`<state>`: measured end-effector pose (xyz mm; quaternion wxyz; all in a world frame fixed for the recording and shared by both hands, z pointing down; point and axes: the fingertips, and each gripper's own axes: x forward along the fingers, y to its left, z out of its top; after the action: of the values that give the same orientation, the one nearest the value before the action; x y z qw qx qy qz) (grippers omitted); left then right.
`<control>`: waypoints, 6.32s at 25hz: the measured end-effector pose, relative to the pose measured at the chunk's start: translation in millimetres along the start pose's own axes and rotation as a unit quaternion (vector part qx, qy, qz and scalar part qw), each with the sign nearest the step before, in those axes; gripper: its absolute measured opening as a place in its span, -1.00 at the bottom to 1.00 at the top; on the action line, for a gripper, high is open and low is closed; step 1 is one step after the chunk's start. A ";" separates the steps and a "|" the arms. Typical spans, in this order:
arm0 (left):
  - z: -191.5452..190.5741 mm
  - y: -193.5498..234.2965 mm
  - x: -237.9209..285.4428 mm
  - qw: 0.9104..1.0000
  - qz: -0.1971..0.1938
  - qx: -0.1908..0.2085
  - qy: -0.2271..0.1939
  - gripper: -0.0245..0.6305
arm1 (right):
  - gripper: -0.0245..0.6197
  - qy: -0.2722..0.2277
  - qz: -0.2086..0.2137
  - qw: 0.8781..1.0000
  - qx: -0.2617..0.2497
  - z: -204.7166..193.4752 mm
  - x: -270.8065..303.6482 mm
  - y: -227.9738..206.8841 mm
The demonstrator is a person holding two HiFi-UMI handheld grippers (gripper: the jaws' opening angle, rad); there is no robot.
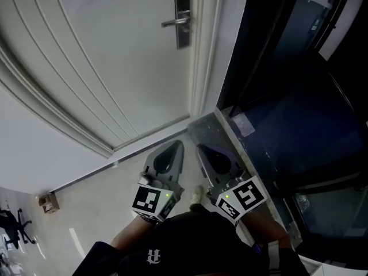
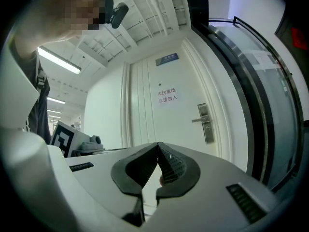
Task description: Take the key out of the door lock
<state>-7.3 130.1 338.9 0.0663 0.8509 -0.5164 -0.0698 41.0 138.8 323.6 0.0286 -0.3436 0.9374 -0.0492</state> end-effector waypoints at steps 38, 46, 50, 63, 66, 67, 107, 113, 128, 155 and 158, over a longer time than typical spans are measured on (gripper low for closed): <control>27.0 192.9 275.1 0.999 -0.020 0.025 -0.019 -0.91 | -0.88 -0.030 0.007 0.994 0.101 18.8 270.5 -229.5; 25.1 211.9 299.8 1.000 -0.016 0.018 -0.016 -0.91 | -0.87 -0.068 0.009 0.954 0.291 20.4 305.4 -283.6; 26.0 218.7 310.8 1.000 0.004 0.023 -0.017 -0.91 | -0.87 -0.077 0.021 0.922 0.379 20.4 328.1 -316.1; 27.3 233.0 337.0 0.998 0.054 0.035 -0.015 -0.91 | -0.72 -0.029 -0.024 0.860 0.509 -23.1 373.8 -376.4; 26.4 236.6 339.7 0.998 0.060 0.035 -0.013 -0.91 | -0.69 -0.030 -0.011 0.850 0.526 -22.1 383.7 -376.6; 26.5 237.9 340.1 0.997 0.062 0.034 -0.013 -0.91 | -0.69 -0.030 -0.009 0.848 0.530 -21.9 386.4 -376.9; 36.2 252.4 341.5 0.997 0.068 0.027 -0.022 -0.91 | -0.86 -0.003 -0.006 0.793 0.610 -22.9 400.0 -372.8; 37.3 255.7 342.3 0.997 0.065 0.026 -0.022 -0.91 | -0.86 0.015 0.013 0.789 0.614 -22.1 400.8 -372.0; 31.8 232.1 353.7 0.999 0.044 0.030 -0.014 -0.91 | -0.86 0.013 0.025 0.793 0.608 -25.2 373.3 -367.1; 26.5 195.4 346.1 0.999 -0.015 0.032 -0.002 -0.91 | -0.86 0.019 0.039 0.797 0.603 -21.7 302.1 -343.4; 27.9 197.1 345.0 0.999 -0.015 0.033 -0.003 -0.91 | -0.86 0.018 0.040 0.795 0.605 -21.7 303.2 -341.4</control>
<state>-26.3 -267.7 330.6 0.0356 0.8600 -0.5059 -0.0565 26.9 -314.9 377.4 0.2160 -0.2175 0.7298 -0.6111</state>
